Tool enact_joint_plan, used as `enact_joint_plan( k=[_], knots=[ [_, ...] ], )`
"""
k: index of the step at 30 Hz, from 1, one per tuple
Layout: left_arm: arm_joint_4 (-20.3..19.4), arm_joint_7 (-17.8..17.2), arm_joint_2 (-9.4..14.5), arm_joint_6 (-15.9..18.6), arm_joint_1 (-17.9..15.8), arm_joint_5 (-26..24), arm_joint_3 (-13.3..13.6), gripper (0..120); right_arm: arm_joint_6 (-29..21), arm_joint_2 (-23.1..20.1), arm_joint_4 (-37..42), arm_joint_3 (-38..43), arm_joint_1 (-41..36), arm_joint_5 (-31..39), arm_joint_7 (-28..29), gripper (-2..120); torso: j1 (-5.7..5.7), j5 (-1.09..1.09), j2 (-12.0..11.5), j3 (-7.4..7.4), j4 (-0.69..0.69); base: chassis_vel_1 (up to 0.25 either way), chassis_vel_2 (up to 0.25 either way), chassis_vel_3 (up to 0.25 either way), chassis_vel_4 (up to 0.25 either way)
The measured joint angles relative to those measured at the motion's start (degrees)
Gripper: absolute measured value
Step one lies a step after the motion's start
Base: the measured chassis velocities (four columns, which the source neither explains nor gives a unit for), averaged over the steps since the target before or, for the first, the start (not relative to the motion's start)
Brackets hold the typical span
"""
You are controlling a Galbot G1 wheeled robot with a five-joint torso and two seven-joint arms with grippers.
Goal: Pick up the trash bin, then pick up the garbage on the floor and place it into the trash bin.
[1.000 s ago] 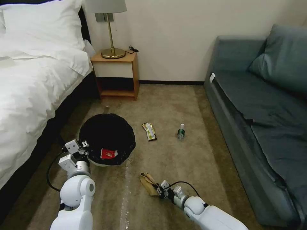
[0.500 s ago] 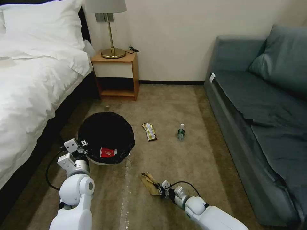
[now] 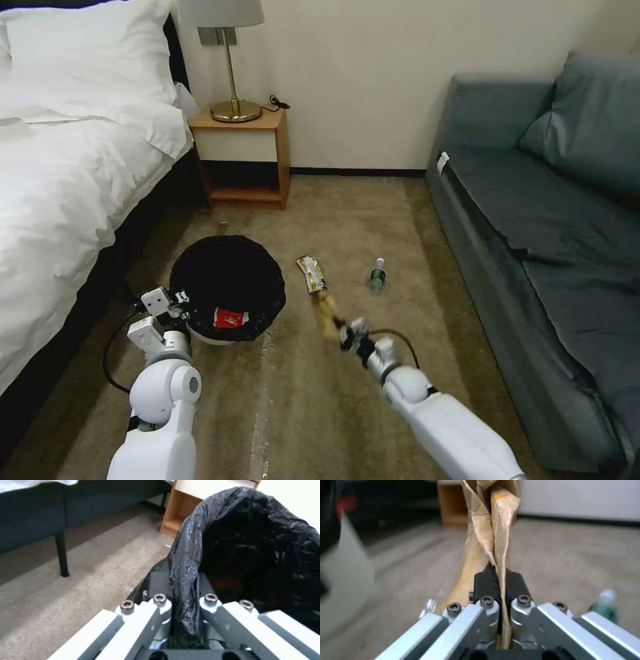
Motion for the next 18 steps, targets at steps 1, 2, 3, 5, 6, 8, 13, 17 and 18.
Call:
enact_joint_plan(
  k=[1, 2, 3, 5, 6, 8, 13, 17, 18],
  knots=[
    [0.0, 0.0, 0.0, 0.0, 0.0, 0.0, 0.2, 4, -0.4, -0.3, 1.2, 0.4, 0.2, 0.6, 0.9, 0, 0.00, 0.03, 0.0, 0.00, 0.01, 0.000, 0.000, 0.000, 0.000],
    [0.1, 0.0, 0.0, 0.1, -0.1, 0.0, 0.8, 4, -1.1, -1.0, 3.8, 1.0, 1.0, 1.6, 2.4, 0, 0.01, 0.11, 0.0, 0.05, -0.02, 0.000, 0.000, 0.000, 0.000],
    [0.1, 0.0, 0.0, 0.1, -0.1, 0.0, 0.8, 4, -1.1, -1.0, 3.8, 1.0, 1.0, 1.6, 2.4, 0, 0.01, 0.11, 0.0, 0.05, -0.02, 0.000, 0.000, 0.000, 0.000],
    [0.5, 0.0, 0.0, 0.1, -0.3, 0.1, 1.4, 4, -1.9, -1.8, 9.8, 1.8, 3.5, 3.7, 5.4, 0, 0.00, -0.09, 0.0, -0.02, 0.00, 0.000, 0.000, 0.000, 0.000],
    [0.5, 0.0, 0.0, 0.1, -0.3, 0.1, 1.4, 4, -1.9, -1.8, 9.8, 1.8, 3.5, 3.7, 5.4, 0, 0.00, -0.09, 0.0, -0.02, 0.00, 0.000, 0.000, 0.000, 0.000],
    [0.6, 0.1, 0.1, 0.0, 0.0, 0.2, 1.5, 4, -3.2, -1.8, 14.2, -0.1, 4.6, 5.5, 8.1, 0, 0.00, 0.09, 0.0, 0.02, 0.00, 0.000, 0.000, 0.000, 0.000],
    [0.6, 0.2, 0.4, 0.0, 0.5, 0.5, 1.6, 4, -5.0, -1.5, 22.1, -5.5, 6.2, 7.1, 11.2, 0, 0.00, 0.04, 0.0, 0.01, 0.01, 0.000, 0.000, 0.000, 0.000],
    [0.2, 0.2, 0.3, 0.0, 0.6, 0.8, 1.7, 4, -6.0, -0.5, 25.6, -9.4, 7.1, 7.3, 12.0, 0, 0.00, 0.03, 0.0, 0.00, 0.02, 0.000, 0.000, 0.000, 0.000],
    [0.1, 0.2, 0.3, -0.1, 0.6, 0.9, 1.8, 4, -6.2, -0.1, 26.2, -10.5, 7.3, 7.3, 12.2, 0, 0.00, 0.01, 0.0, 0.00, 0.02, 0.000, 0.000, 0.000, 0.000]
  ],
)
